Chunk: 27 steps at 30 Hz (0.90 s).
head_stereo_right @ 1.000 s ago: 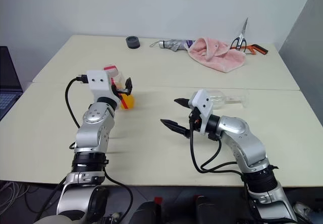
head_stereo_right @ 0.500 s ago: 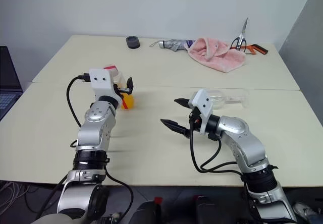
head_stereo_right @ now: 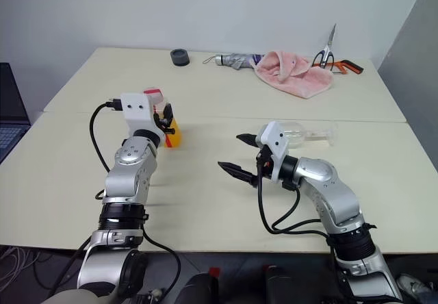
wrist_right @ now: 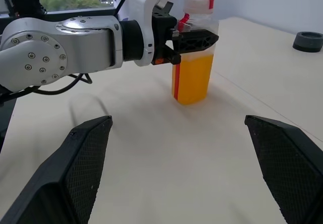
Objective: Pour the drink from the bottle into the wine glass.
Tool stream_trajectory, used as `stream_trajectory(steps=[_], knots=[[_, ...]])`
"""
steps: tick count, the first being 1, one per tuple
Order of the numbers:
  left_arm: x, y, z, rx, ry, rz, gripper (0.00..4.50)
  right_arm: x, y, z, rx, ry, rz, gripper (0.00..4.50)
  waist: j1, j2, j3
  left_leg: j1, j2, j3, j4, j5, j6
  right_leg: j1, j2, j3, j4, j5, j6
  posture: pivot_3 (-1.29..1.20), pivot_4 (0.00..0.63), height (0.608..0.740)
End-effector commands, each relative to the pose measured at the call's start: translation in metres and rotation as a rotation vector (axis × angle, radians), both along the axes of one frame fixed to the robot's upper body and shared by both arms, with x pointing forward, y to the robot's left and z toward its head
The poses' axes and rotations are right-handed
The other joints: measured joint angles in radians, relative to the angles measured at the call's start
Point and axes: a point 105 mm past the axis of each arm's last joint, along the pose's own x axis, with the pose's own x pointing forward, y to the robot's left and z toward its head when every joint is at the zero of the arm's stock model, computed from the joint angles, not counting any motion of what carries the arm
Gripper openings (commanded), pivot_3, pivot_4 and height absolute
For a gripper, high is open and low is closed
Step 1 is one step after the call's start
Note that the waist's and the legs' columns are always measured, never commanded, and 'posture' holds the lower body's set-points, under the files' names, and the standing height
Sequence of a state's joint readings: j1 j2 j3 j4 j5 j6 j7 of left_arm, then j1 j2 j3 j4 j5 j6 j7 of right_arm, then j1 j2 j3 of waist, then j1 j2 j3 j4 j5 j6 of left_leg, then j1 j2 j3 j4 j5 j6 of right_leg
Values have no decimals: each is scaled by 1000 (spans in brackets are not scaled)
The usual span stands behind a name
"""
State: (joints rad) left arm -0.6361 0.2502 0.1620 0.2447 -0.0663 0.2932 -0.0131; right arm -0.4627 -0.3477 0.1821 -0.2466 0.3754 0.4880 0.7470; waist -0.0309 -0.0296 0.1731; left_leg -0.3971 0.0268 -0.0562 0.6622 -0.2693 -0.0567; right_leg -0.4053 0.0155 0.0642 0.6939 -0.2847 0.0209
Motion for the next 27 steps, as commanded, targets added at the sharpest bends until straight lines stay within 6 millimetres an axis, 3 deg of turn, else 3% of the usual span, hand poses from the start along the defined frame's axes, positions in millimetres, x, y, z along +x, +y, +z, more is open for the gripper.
stream_trajectory(steps=[1,8,13,20,24,27], knots=[[-3,-1,17,29,-63,-3,1906,-1,2,16,27,-65,15,4500,0,0,0,0,0,0,0,0,0,0,0,0,0,0,0,0,150,740],[-9,-10,14,60,-64,-77,1906,0,0,20,31,-114,-3,4500,0,0,0,0,0,0,0,0,0,0,0,0,0,0,0,0,150,740],[-24,-42,16,42,-57,-327,1904,1,-11,28,66,-174,-49,4500,1,0,0,0,1,0,0,0,0,0,-1,0,0,0,0,0,150,740],[-34,-65,14,73,-43,-536,1904,-2,-38,17,-21,-206,-119,4500,5,0,0,-1,0,0,0,0,0,0,-2,0,-1,0,0,0,150,740],[-44,-90,9,104,-19,-731,1902,-14,-47,14,-41,-187,-108,4500,4,0,0,-1,0,0,0,0,0,0,-1,0,-1,0,0,0,150,740],[-56,-111,6,147,-8,-907,1901,-25,-52,24,-11,-159,-79,4500,4,0,0,-1,0,0,0,0,0,0,-1,0,-1,0,0,0,150,740]])
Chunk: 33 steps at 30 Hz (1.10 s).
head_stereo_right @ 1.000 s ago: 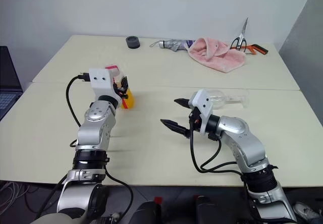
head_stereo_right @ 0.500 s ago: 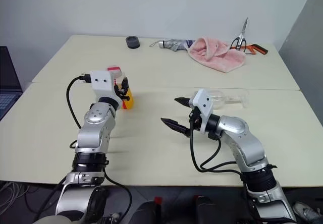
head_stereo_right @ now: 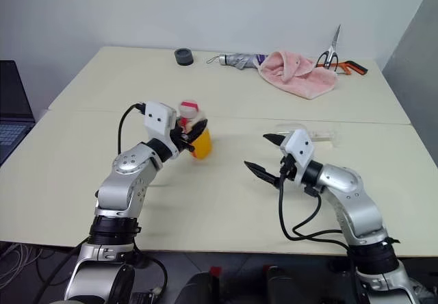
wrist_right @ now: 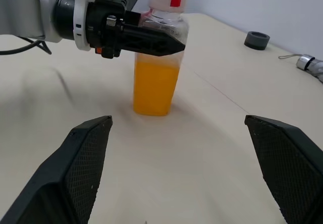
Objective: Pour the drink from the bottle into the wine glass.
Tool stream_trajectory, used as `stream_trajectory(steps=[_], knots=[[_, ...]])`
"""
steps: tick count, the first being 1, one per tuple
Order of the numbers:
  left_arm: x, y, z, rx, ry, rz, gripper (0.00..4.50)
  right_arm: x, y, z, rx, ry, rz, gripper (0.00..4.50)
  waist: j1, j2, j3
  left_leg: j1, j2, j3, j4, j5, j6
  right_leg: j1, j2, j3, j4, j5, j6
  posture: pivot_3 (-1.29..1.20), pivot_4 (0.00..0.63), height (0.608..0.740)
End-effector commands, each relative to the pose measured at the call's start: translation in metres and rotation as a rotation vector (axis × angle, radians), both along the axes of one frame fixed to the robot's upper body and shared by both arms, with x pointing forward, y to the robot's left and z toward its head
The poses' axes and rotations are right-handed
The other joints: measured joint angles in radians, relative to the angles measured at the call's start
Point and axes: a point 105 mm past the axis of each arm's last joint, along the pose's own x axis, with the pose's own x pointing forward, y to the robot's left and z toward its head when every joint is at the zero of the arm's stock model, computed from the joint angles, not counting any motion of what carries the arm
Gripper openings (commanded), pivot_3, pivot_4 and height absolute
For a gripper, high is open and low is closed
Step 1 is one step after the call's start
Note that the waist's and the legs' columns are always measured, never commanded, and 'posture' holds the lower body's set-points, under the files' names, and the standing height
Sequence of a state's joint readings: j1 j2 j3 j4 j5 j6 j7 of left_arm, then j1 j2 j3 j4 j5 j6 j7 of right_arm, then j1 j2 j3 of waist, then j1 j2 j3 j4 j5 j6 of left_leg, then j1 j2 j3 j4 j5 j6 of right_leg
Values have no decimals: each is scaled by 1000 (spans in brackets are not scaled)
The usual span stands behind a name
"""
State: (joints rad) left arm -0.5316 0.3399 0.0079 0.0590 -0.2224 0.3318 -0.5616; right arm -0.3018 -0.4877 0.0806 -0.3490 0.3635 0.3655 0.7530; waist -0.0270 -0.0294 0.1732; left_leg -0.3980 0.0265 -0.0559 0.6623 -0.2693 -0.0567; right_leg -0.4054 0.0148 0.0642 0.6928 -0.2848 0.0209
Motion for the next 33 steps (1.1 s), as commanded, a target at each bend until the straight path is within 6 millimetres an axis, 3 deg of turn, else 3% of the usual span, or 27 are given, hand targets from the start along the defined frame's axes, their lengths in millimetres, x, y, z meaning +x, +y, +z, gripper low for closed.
stream_trajectory(steps=[1,6,11,17,29,33], knots=[[-21,-39,13,36,-59,-274,1901,-16,-5,30,43,-50,42,4500,0,0,0,0,0,0,0,0,0,0,0,0,0,0,0,0,150,740],[-35,-63,8,78,-48,-502,1895,-23,-10,40,40,-40,34,4500,0,0,0,0,-2,0,0,0,0,1,1,0,-1,0,0,0,150,740],[-46,-79,2,87,-32,-665,1893,-22,11,46,11,-6,30,4500,-8,1,1,0,-1,1,0,0,0,0,2,1,0,0,0,0,150,740],[-47,-87,-2,106,-40,-726,1891,-10,24,54,20,-12,0,4500,-4,1,1,0,-1,0,0,0,0,0,3,0,-1,0,0,0,150,740],[-47,-91,-3,112,-46,-748,1891,-2,31,47,22,-8,-7,4500,-3,1,1,-1,-1,0,0,0,0,0,2,0,-2,0,0,0,150,740],[-47,-92,-3,112,-47,-743,1891,1,34,49,38,-13,-9,3574,-3,1,1,-1,-1,0,0,0,0,0,2,0,-2,0,0,0,150,740]])
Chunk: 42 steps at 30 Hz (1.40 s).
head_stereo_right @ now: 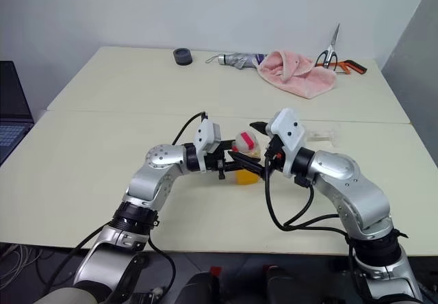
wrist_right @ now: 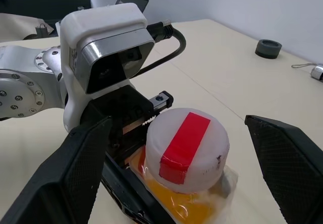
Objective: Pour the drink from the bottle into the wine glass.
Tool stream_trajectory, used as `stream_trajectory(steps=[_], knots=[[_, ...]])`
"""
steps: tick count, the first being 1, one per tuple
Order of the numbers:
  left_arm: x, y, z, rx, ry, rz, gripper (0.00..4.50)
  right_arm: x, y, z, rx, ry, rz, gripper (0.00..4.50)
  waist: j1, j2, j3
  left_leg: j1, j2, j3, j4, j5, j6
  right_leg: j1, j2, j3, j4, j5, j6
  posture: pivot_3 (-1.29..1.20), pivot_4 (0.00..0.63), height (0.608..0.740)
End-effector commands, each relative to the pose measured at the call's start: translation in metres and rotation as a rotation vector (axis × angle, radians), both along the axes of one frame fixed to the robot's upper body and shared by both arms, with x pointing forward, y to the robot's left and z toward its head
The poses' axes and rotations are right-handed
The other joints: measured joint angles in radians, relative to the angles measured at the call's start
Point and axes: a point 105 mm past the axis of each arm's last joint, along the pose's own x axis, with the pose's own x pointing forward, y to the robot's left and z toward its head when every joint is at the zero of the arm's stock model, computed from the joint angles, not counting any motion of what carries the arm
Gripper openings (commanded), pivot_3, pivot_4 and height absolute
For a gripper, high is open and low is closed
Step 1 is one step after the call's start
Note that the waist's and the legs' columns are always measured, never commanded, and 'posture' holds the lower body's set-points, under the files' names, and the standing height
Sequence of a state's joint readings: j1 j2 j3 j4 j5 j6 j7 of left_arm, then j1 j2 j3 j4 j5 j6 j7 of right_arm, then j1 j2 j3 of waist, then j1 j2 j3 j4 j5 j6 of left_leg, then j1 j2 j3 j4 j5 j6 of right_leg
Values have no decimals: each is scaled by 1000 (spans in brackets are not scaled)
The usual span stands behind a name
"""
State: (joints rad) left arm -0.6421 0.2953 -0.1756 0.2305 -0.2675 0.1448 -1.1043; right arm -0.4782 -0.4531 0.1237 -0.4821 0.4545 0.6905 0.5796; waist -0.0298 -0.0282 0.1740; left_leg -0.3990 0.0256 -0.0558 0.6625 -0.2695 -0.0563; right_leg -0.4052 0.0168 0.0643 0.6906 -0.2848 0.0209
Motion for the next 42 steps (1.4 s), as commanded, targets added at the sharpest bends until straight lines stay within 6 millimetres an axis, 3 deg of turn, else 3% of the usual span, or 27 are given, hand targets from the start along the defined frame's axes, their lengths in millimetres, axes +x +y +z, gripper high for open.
stream_trajectory(steps=[1,4,6,11,14,18,22,26,30,34,38,42], knots=[[-3,-8,9,-5,-42,-33,1891,-1,4,14,21,-63,6,3250,0,0,0,0,0,0,0,0,0,0,0,0,0,0,0,0,150,740],[-3,-8,9,-5,-41,-31,1891,-2,7,16,30,-68,25,2212,0,0,0,0,0,0,0,0,0,0,0,0,0,0,0,0,150,740],[-3,-7,10,-6,-40,-30,1890,-4,9,17,30,-73,41,1864,0,0,0,0,0,0,0,0,0,0,0,0,0,0,0,0,150,740],[-2,-4,10,29,-65,-29,1890,-17,17,17,-40,-110,298,1864,-2,0,0,0,0,0,0,0,0,0,0,0,0,0,0,0,150,740],[-2,-3,14,32,-65,-46,1887,-9,5,6,-207,-85,436,1864,-2,1,0,1,0,0,0,0,0,0,0,0,0,0,0,0,150,740],[1,-3,13,40,-69,-45,1886,20,-11,10,-281,-75,417,1864,-2,1,1,1,1,0,0,0,0,0,1,-1,0,0,0,0,150,740],[2,-4,17,9,-68,-26,1884,22,-15,18,-220,-53,397,1864,-1,1,1,1,1,0,0,0,0,0,0,-1,0,0,0,0,150,740],[1,-5,17,-17,-43,-8,1883,15,-22,21,-108,-65,297,3198,2,1,1,0,1,-1,0,0,0,0,-1,-1,1,0,0,0,150,740],[5,-2,19,-50,-17,26,1879,-12,-24,32,41,-55,217,4497,2,1,1,-1,1,-1,0,0,0,-1,-2,0,1,0,0,0,150,740],[10,-2,17,-47,-11,40,1878,-28,-18,24,97,-42,89,4500,-1,1,1,-1,1,-1,0,0,0,-1,-1,0,1,0,0,0,150,740],[11,-6,16,-44,-8,28,1878,-14,-9,15,93,-97,-143,4500,-3,1,1,1,0,0,1,0,0,-1,0,1,5,0,0,0,150,740],[11,-11,15,-37,-14,5,1878,-5,-3,13,123,-134,-255,4500,-2,1,1,1,0,0,2,0,0,-1,1,1,6,-1,2,0,150,740]])
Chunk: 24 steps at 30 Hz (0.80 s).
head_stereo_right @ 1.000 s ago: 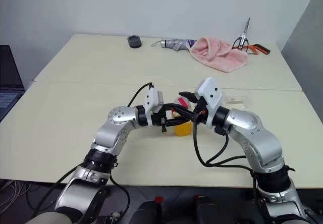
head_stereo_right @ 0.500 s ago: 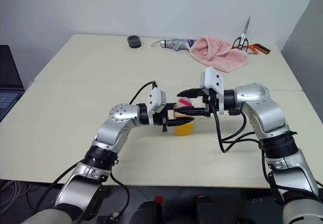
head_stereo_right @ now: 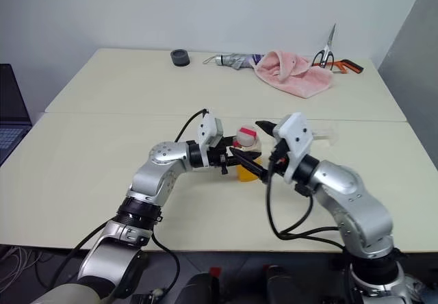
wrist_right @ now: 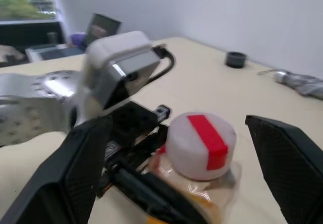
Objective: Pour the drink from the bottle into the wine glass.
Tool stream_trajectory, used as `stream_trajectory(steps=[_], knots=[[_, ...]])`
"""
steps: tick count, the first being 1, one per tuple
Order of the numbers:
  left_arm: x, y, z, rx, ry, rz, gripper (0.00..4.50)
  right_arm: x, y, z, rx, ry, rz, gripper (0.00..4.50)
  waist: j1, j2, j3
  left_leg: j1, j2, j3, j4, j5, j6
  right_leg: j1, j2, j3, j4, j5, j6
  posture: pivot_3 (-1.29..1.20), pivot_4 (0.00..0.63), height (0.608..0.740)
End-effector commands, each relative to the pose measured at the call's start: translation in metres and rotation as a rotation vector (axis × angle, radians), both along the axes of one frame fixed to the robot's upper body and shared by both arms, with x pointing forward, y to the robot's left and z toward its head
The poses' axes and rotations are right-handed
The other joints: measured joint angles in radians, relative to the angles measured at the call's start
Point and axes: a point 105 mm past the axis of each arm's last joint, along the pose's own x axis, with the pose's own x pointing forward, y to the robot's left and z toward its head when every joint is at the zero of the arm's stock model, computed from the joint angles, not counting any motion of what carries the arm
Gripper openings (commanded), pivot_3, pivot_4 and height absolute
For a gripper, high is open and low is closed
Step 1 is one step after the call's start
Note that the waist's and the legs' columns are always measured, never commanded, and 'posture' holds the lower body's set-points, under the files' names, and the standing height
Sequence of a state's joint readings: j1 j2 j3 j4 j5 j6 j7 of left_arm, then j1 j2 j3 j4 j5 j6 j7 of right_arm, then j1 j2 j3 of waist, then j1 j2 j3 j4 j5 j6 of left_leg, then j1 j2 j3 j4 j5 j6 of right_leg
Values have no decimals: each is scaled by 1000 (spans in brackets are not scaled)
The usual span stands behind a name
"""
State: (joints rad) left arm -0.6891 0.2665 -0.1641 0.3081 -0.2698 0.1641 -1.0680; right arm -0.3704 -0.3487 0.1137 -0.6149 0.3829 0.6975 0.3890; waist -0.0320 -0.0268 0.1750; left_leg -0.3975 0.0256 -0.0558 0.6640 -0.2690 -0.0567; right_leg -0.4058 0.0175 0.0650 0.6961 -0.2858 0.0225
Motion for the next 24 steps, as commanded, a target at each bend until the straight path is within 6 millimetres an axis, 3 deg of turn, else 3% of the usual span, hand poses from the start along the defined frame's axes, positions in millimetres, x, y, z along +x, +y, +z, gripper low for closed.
stream_trajectory(steps=[1,9,12,18,24], knots=[[-2,-9,14,-11,-61,-43,1878,3,0,11,21,-86,-91,4500,0,0,0,0,0,0,0,0,0,0,0,0,0,0,0,0,150,740],[-1,-11,12,-8,-71,-49,1878,6,4,7,57,-60,-100,4500,0,0,0,-1,0,0,0,0,0,0,0,0,-1,1,-1,0,150,740],[0,-10,12,-9,-73,-46,1878,6,4,4,52,-47,-90,3889,0,0,0,-1,0,0,0,0,0,0,0,0,-1,1,-1,0,150,740],[0,-7,12,-8,-76,-39,1877,4,7,7,75,-48,-49,1809,0,0,0,-1,0,0,0,0,0,0,0,0,-1,1,-1,0,150,740],[-1,-4,15,-5,-78,-50,1875,-4,19,3,18,-36,172,1807,0,0,0,-1,0,0,0,0,0,0,0,0,-1,1,-1,0,150,740]])
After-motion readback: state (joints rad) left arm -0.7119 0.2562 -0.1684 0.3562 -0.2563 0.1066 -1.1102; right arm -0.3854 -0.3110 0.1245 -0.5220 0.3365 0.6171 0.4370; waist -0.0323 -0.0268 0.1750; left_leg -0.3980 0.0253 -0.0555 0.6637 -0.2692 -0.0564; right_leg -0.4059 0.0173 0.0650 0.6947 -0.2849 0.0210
